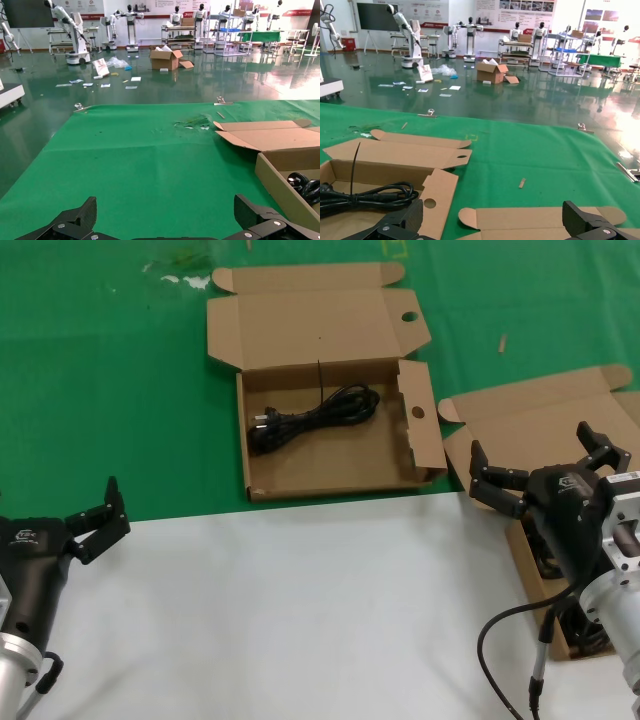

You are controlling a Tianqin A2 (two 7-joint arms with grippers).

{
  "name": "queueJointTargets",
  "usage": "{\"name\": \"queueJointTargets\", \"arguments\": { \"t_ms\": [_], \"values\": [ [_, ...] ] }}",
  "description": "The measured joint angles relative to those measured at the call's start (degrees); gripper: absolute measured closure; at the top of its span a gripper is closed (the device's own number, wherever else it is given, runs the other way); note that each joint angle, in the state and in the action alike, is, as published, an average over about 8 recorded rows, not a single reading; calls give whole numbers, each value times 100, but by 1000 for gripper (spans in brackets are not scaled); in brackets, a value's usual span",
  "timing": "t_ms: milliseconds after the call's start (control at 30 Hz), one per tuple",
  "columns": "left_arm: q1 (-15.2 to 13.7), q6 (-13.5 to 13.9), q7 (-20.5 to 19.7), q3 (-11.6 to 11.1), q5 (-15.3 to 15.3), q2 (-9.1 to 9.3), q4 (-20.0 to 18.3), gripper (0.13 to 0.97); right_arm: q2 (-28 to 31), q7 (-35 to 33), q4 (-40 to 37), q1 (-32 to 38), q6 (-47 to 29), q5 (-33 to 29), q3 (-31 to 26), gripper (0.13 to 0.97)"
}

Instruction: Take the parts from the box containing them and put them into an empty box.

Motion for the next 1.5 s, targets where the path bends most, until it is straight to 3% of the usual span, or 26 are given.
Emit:
{"name": "queueJointTargets", "arguments": {
  "t_ms": [1500],
  "values": [
    [0, 0, 0, 0, 0, 0, 0, 132, 0, 0, 0, 0, 0, 0, 0, 129]
  ]
}}
